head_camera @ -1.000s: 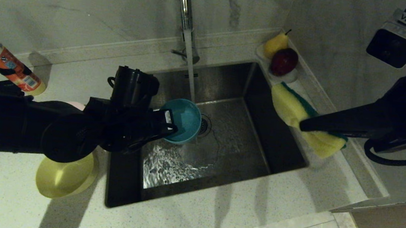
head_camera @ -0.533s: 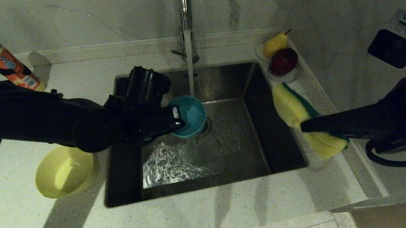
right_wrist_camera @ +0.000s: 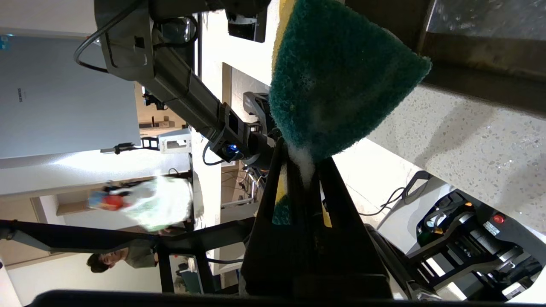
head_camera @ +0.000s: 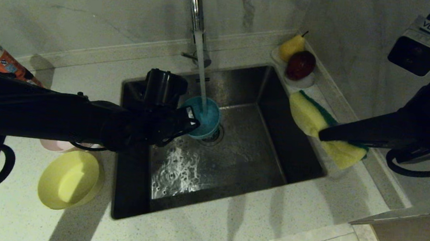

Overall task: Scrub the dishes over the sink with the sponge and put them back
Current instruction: Rinse the bowl

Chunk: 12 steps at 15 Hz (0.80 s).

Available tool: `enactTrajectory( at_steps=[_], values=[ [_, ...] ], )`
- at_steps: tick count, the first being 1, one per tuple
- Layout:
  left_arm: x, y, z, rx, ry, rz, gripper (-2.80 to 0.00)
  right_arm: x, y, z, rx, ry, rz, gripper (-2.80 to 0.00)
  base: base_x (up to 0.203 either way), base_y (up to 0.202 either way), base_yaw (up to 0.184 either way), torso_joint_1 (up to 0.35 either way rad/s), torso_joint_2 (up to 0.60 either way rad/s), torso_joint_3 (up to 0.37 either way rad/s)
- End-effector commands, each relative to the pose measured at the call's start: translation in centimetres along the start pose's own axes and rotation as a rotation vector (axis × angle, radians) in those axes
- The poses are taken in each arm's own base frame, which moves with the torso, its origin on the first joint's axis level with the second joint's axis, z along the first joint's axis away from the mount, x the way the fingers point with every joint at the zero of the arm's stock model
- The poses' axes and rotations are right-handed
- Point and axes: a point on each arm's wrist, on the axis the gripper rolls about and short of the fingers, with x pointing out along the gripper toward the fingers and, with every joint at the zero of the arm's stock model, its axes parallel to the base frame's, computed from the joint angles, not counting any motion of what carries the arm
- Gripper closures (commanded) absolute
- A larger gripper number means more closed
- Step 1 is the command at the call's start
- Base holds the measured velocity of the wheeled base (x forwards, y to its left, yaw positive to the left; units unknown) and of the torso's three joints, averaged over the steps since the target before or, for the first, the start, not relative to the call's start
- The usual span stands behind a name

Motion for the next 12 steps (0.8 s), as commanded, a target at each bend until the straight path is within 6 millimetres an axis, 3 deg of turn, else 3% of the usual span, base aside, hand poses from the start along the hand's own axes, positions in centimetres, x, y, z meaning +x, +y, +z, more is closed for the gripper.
enactTrajectory(
  at_steps=[1,12],
  values=[
    [0.1,0.2,-0.2,-0.001,0.005,0.009,0.00,0.1,-0.1,0.0,0.006,0.006,0.002,0.00,0.000,0.000,0.000,0.000,0.00,0.000],
    [-0.9,0.9,-0.3,0.007,0.034,0.030,0.00,0.0,0.0,0.0,0.003,0.008,0.014,0.00,0.000,0.000,0.000,0.000,0.00,0.000]
  ],
)
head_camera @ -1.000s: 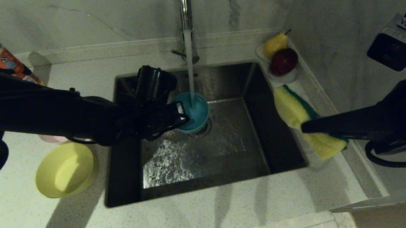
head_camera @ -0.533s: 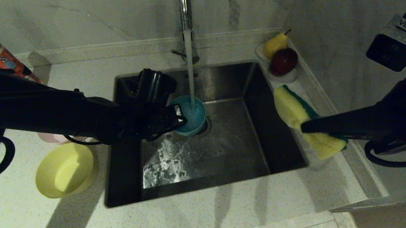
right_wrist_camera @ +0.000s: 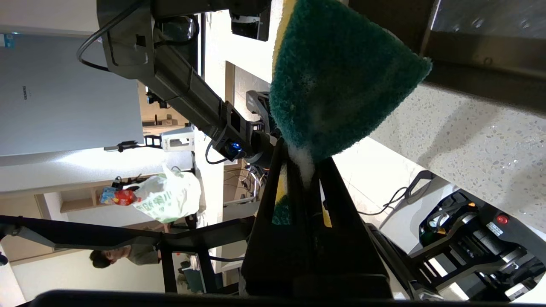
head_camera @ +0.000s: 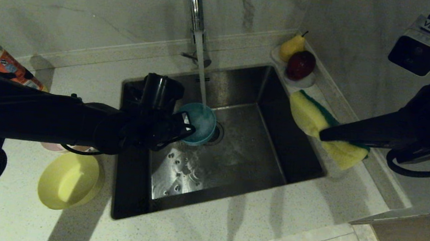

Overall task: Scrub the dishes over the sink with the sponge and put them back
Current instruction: Rinse the bowl

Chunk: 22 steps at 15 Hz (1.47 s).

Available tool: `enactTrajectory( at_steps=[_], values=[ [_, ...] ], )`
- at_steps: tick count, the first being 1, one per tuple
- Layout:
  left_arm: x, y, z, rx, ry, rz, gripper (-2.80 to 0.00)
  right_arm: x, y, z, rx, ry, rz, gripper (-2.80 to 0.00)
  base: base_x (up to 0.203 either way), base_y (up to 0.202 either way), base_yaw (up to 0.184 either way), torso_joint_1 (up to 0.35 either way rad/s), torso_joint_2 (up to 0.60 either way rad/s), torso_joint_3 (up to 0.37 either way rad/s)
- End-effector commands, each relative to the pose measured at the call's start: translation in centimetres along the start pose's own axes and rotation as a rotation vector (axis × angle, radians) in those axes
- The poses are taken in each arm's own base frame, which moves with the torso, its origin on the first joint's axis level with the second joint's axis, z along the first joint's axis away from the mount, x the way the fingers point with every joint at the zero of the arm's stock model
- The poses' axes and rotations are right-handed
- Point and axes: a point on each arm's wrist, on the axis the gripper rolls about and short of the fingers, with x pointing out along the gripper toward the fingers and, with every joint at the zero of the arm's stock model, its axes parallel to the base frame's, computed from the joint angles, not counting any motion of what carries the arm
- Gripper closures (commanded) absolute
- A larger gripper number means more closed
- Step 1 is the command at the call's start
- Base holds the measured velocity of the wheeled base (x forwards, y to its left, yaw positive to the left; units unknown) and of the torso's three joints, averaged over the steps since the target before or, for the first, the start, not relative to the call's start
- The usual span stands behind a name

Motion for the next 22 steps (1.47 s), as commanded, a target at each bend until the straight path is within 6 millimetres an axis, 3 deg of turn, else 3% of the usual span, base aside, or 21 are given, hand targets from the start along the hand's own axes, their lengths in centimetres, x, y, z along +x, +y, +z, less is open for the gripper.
enactTrajectory(
  at_steps=[1,12,15,22],
  values=[
    [-0.4,0.0,0.2,-0.007,-0.009,-0.004,0.00,0.0,-0.1,0.0,0.006,0.004,0.002,0.00,0.000,0.000,0.000,0.000,0.00,0.000],
    [-1.6,1.0,-0.3,0.007,-0.010,0.026,0.00,0.2,-0.3,-0.1,0.013,0.010,-0.002,0.00,0.000,0.000,0.000,0.000,0.00,0.000],
    [-2.7,1.2,0.7,0.003,-0.106,0.110,0.00,0.3,-0.4,-0.2,0.018,0.017,-0.002,0.00,0.000,0.000,0.000,0.000,0.00,0.000],
    [-6.2,1.6,3.4,0.083,-0.397,0.075,0.00,0.3,-0.6,-0.5,0.024,0.023,-0.007,0.00,0.000,0.000,0.000,0.000,0.00,0.000]
  ],
)
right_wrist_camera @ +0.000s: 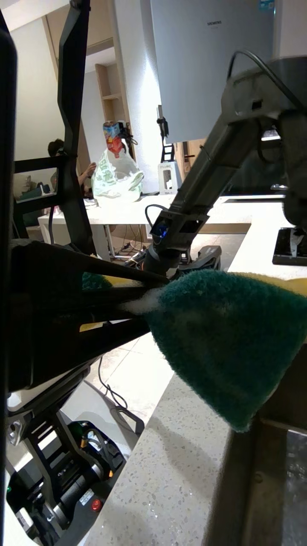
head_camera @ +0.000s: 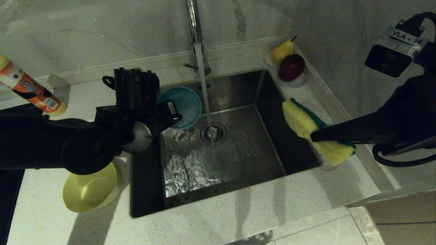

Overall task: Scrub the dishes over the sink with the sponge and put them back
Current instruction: Rinse the bowl

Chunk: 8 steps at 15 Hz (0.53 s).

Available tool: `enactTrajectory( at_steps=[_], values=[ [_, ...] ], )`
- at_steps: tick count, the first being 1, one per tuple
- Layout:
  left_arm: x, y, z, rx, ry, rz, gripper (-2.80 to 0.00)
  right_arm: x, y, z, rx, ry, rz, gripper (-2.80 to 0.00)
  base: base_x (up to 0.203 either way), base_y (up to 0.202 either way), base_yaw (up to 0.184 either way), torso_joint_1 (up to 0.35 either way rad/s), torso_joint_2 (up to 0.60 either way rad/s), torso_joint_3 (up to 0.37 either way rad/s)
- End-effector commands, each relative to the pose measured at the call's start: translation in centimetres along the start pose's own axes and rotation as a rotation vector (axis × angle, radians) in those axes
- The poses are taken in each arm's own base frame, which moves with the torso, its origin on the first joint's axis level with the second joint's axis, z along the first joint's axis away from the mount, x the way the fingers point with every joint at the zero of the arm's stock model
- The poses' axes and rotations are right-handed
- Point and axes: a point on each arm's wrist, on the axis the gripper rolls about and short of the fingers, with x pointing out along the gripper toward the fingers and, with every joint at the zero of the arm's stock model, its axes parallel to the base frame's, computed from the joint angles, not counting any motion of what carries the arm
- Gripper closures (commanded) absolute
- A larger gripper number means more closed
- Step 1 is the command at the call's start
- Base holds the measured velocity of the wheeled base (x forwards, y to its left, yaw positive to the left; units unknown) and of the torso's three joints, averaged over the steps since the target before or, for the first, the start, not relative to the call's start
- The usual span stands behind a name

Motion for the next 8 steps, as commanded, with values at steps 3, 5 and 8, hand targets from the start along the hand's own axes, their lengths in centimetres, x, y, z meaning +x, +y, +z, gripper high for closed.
enactTrajectory(
  at_steps=[3,5,8],
  values=[
    [-2.1,1.1,1.7,0.052,-0.244,-0.039,0.00,0.0,0.0,0.0,0.004,0.004,0.003,0.00,0.000,0.000,0.000,0.000,0.00,0.000],
    [-2.7,1.4,2.2,0.086,-0.354,-0.044,0.00,0.0,-0.1,-0.2,0.007,0.008,0.001,0.00,0.000,0.000,0.000,0.000,0.00,0.000],
    [-3.3,1.7,2.7,0.136,-0.478,-0.038,0.00,0.1,-0.3,-0.4,0.016,0.014,-0.005,0.00,0.000,0.000,0.000,0.000,0.00,0.000]
  ],
)
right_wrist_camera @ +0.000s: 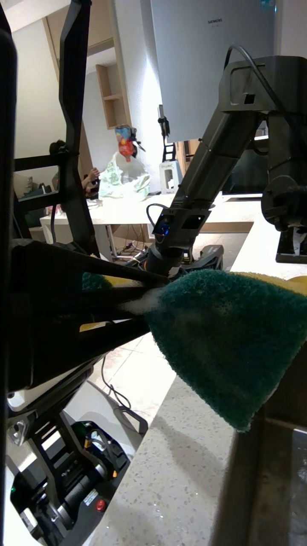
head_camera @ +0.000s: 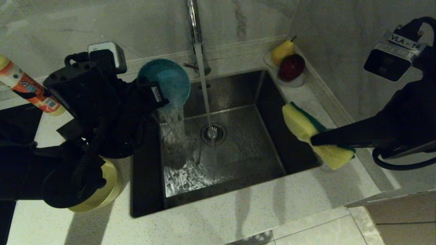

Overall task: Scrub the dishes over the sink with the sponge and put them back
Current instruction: Rinse the bowl

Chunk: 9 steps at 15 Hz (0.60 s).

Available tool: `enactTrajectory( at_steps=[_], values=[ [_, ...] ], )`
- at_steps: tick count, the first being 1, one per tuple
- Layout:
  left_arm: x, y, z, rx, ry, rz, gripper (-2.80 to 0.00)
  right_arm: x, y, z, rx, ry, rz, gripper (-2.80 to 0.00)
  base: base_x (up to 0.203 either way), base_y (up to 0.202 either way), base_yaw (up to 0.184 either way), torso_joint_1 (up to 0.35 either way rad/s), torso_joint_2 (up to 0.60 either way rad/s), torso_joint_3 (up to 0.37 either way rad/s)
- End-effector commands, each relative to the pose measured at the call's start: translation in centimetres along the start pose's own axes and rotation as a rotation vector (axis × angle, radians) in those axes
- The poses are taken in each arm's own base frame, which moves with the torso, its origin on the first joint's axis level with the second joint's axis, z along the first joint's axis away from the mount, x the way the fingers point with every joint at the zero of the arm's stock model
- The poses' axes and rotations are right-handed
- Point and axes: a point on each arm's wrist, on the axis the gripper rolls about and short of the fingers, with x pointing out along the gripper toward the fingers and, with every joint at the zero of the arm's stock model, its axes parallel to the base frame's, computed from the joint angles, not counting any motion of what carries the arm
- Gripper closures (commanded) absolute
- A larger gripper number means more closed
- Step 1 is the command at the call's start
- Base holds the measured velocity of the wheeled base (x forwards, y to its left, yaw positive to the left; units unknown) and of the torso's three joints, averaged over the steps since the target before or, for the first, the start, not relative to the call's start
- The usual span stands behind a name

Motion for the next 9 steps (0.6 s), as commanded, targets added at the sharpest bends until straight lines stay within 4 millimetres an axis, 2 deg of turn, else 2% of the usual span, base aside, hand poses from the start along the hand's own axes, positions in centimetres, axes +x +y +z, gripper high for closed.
enactTrajectory(
  at_steps=[1,7,9],
  values=[
    [-0.5,0.5,1.1,-0.009,-0.094,0.014,0.00,0.0,-0.3,-0.4,0.016,0.013,-0.003,0.00,0.000,0.000,0.000,0.000,0.00,0.000],
    [-1.9,1.6,4.8,-0.057,-0.231,-0.011,0.00,0.9,-1.6,-1.1,0.028,0.022,-0.006,0.00,0.000,0.000,0.000,0.000,0.00,0.000],
    [-2.2,1.8,5.5,-0.068,-0.269,-0.010,0.00,1.4,-2.1,-1.2,0.037,0.030,-0.011,0.00,0.000,0.000,0.000,0.000,0.00,0.000]
  ],
)
